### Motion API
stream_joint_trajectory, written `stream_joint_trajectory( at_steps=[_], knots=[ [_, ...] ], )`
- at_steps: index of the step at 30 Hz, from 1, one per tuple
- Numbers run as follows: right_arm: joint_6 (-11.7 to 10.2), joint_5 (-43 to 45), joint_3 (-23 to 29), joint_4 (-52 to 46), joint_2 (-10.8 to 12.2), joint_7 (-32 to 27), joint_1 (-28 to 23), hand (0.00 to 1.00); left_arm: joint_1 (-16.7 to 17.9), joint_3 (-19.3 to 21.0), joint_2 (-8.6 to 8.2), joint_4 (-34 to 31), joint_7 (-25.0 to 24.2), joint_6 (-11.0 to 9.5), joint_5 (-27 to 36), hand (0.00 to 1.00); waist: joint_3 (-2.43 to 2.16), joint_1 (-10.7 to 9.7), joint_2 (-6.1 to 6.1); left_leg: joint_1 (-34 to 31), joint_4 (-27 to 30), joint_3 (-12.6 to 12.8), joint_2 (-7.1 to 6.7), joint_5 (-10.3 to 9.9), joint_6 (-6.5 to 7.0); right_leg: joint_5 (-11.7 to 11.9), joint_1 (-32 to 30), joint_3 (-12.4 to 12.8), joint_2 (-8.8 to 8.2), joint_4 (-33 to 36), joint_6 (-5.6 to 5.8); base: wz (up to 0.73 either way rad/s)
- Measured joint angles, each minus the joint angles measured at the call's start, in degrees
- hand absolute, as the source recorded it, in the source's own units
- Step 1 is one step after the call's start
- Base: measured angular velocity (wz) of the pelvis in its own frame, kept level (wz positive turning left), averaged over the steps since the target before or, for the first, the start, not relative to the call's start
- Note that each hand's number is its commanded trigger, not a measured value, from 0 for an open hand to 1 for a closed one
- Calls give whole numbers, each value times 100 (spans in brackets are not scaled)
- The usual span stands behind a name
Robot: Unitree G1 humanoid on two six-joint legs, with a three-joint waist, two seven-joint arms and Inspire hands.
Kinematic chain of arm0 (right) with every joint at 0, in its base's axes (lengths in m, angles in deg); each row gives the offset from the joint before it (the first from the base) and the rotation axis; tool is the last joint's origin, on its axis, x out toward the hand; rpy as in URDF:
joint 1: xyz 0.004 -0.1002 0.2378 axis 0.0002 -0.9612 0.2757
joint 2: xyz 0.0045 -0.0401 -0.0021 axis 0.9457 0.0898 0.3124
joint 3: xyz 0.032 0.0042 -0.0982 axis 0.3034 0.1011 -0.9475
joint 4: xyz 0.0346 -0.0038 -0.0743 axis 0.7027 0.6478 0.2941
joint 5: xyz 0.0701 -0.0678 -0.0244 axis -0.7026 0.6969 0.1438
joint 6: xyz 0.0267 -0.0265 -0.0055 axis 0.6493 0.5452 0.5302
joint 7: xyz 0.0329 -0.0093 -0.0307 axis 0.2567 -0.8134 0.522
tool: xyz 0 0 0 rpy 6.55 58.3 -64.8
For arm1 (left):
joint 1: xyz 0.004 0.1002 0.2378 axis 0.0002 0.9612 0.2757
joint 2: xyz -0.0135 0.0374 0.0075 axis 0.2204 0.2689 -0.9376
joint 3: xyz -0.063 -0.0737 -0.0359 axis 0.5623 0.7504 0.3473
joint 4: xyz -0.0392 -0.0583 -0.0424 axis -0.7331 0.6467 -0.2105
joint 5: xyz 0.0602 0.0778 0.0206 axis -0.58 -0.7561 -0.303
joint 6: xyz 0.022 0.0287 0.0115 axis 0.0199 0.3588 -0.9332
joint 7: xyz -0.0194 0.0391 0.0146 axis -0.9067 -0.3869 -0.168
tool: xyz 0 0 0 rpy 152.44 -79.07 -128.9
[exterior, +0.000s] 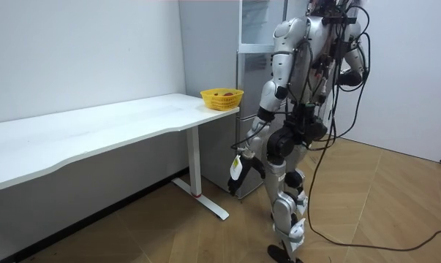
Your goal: Retrieve from the upper fridge
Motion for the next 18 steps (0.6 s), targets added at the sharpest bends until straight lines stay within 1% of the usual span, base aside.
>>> stream_joint_trajectory(
  at_steps=[1,2,4,5,6,8,9,10,11,14,15,16,18],
  knots=[
    [0,-97,60,129,43,-98,1,0,17,-1,3,-1,1,0,4,0,-1,-66,23,6,1,-1,0,-4,5,0,-2,8,7,13,-1,-15],
    [1,-143,86,194,64,-163,-2,0,16,-2,2,-2,2,-1,4,0,-3,-91,29,8,-3,0,-1,-4,6,0,-5,10,8,19,-1,-7],
    [-6,-344,125,529,94,-328,-24,0,3,-10,-4,-3,38,-3,8,0,-3,-212,40,22,-7,3,-7,-11,9,1,-11,39,22,29,-2,-7],
    [-1,-444,127,618,94,-343,-55,0,6,-10,-13,-3,59,-3,8,0,-4,-224,44,32,-10,6,-7,-13,8,1,-8,53,30,26,-2,-14],
    [8,-700,133,746,92,-383,-166,0,8,-7,-27,-27,70,-3,-3,0,-5,-219,58,35,-9,11,-8,-32,9,2,-15,124,63,26,-2,-23],
    [13,-1096,133,973,94,-392,-319,0,69,23,-35,-100,75,-13,12,0,-19,-218,83,34,-2,7,-10,-57,22,23,-39,204,109,48,-7,-28],
    [11,-1298,134,1274,93,-392,-354,0,88,35,-32,-99,103,-14,52,0,-24,-245,78,32,4,-8,-19,-61,26,24,-73,230,122,104,-10,-22],
    [25,-1570,149,1645,92,-395,-356,0,79,33,-39,-99,120,-14,52,0,-23,-268,73,24,3,-12,-33,-61,27,24,-98,254,126,121,-9,-19],
    [97,-1831,178,1922,98,-419,-361,0,70,22,-43,-101,122,-18,52,0,-21,-296,68,20,8,-1,-46,-65,35,18,-123,274,130,157,-4,-11],
    [143,-2449,322,2279,160,-447,-386,0,131,35,-47,-103,162,-49,65,0,-21,-370,62,-29,41,5,-63,-76,51,0,-189,311,131,215,6,-6],
    [144,-2785,399,2410,168,-492,-388,0,117,41,-46,-104,182,-64,63,0,-21,-393,62,-33,52,-2,-64,-83,55,2,-195,314,135,215,6,-7],
    [144,-3063,495,2551,169,-515,-385,0,123,52,-46,-106,203,-82,72,0,-19,-397,64,-32,56,-5,-64,-86,54,4,-194,323,141,209,6,-5],
    [143,-3353,624,2748,170,-548,-379,0,153,55,-44,-193,228,-115,205,0,-17,-402,60,-28,52,-6,-62,-87,55,4,-191,322,141,192,6,0]
  ],
)
